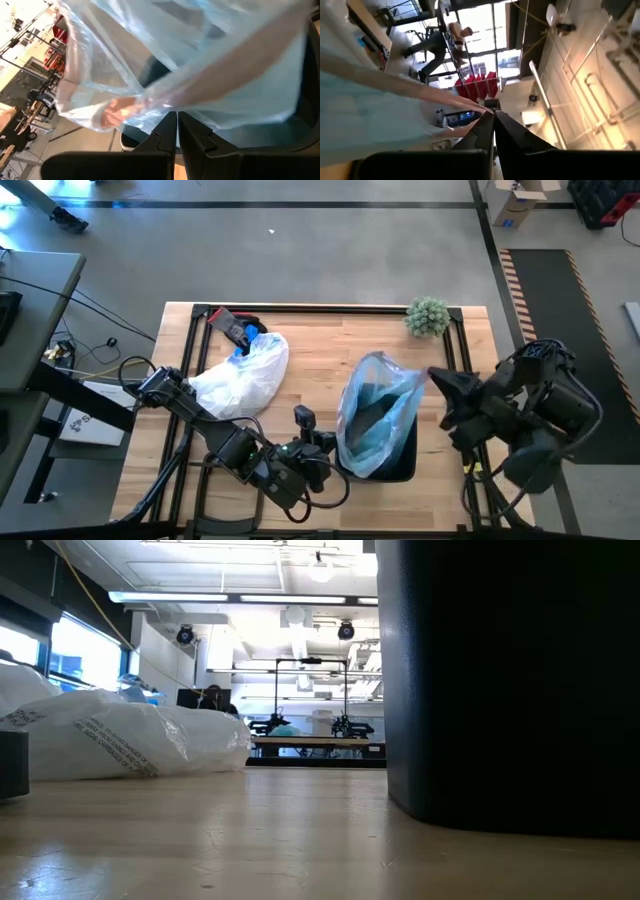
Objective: Place trash/remove bag and relplace
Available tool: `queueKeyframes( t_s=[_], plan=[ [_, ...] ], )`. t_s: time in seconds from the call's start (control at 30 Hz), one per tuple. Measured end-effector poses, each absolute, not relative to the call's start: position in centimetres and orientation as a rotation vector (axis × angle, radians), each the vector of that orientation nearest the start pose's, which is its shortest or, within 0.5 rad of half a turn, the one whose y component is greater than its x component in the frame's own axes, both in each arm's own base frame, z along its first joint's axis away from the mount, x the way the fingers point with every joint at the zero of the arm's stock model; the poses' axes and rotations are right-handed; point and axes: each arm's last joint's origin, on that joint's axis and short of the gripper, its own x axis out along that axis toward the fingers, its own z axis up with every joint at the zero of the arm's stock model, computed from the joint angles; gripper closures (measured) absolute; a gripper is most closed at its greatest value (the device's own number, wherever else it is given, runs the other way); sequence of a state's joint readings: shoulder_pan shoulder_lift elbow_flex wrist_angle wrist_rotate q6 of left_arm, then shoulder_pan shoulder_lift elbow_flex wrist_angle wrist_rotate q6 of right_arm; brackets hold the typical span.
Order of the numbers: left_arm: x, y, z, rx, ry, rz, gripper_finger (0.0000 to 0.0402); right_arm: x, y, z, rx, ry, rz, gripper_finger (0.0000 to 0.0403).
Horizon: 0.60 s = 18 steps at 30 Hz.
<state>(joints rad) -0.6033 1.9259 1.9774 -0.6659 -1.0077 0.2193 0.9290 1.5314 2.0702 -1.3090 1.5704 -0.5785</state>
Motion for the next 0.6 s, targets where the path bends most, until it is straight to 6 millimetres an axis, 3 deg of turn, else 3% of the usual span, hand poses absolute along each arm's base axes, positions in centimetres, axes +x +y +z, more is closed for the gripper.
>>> queueKeyframes(
  t_s=[0.33, 0.47, 0.6],
  plan=[
    [36.1, -21.8, 37.6, 0.664, 0.472, 0.366, 0.0402, 16.5, 16.7, 55.8, -0.874, 0.297, -0.610, 0.0403],
    [35.7, -22.3, 37.6, 0.676, 0.464, 0.383, 0.0402, 15.9, 16.4, 56.3, -0.753, 0.250, -0.607, 0.0403],
    [34.9, -23.3, 37.8, 0.701, 0.446, 0.411, 0.0402, 15.4, 17.3, 54.8, -0.787, 0.235, -0.497, 0.0403]
  ],
)
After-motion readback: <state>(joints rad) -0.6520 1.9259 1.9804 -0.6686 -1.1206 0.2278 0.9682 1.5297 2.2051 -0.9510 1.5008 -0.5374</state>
